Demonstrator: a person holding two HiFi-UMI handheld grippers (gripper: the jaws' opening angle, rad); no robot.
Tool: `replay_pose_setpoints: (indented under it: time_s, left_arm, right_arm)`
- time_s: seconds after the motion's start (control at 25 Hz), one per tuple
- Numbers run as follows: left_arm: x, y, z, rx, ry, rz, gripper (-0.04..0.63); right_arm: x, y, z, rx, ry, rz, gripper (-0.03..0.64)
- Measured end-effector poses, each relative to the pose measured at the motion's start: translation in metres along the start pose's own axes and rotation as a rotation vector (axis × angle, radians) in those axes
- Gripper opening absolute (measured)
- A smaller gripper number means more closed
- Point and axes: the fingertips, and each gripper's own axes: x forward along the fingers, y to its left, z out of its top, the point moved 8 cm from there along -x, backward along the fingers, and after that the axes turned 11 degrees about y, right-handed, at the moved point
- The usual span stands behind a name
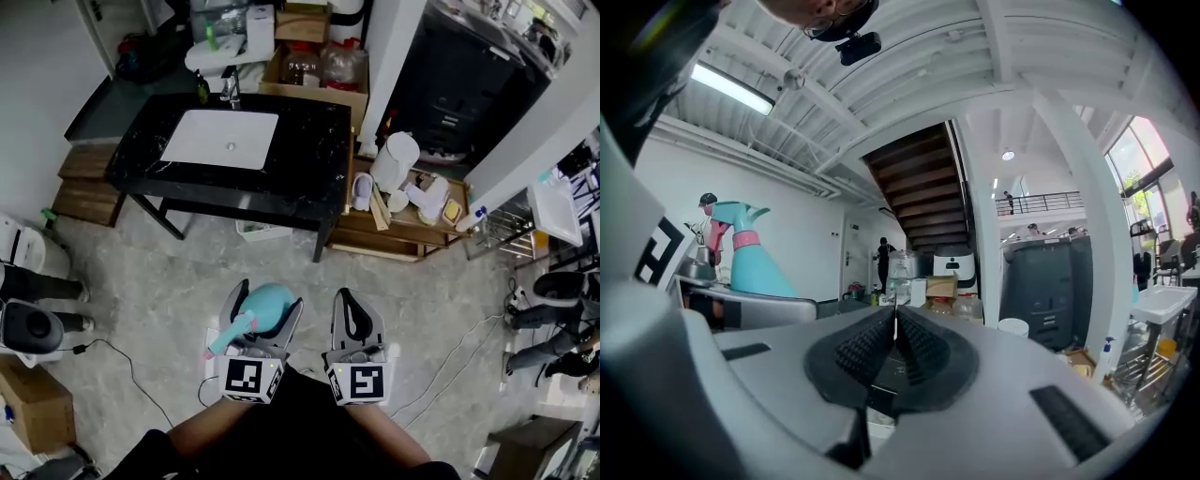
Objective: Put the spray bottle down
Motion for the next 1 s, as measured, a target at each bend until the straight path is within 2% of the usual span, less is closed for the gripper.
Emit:
replay_pose_setpoints:
  time_s: [0.24, 0.52, 0.8, 0.92, 1.0]
  left_arm:
    - [0.047, 0.04, 0.018, -0.01, 0.021, -0.028, 0.419]
    - [0.095, 0.088, 0.041, -0.008, 0.04, -0.064, 0.419]
    - [0.127, 0.139, 0.061, 0.001, 0.016, -0.087, 0.419]
    - [0.139, 0.16, 0.065, -0.033, -0.004, -0.081, 0.419]
    - [0.146, 0.171, 0.063, -0.022, -0.006, -0.089, 0.419]
  right_arm:
    - [0.067, -0.003, 0.017, 0.003, 0.038, 0.0, 0.017]
    - [0.127, 0.003, 0.046, 0.013, 0.001, -0.04, 0.017]
    - [0.186, 0.017, 0.061, 0.016, 0.025, -0.061, 0.017]
    - [0.206, 0.019, 0.062, 0.008, 0.032, -0.082, 0.017]
    - [0.217, 0.02, 0.063, 0.003, 0.043, -0.094, 0.017]
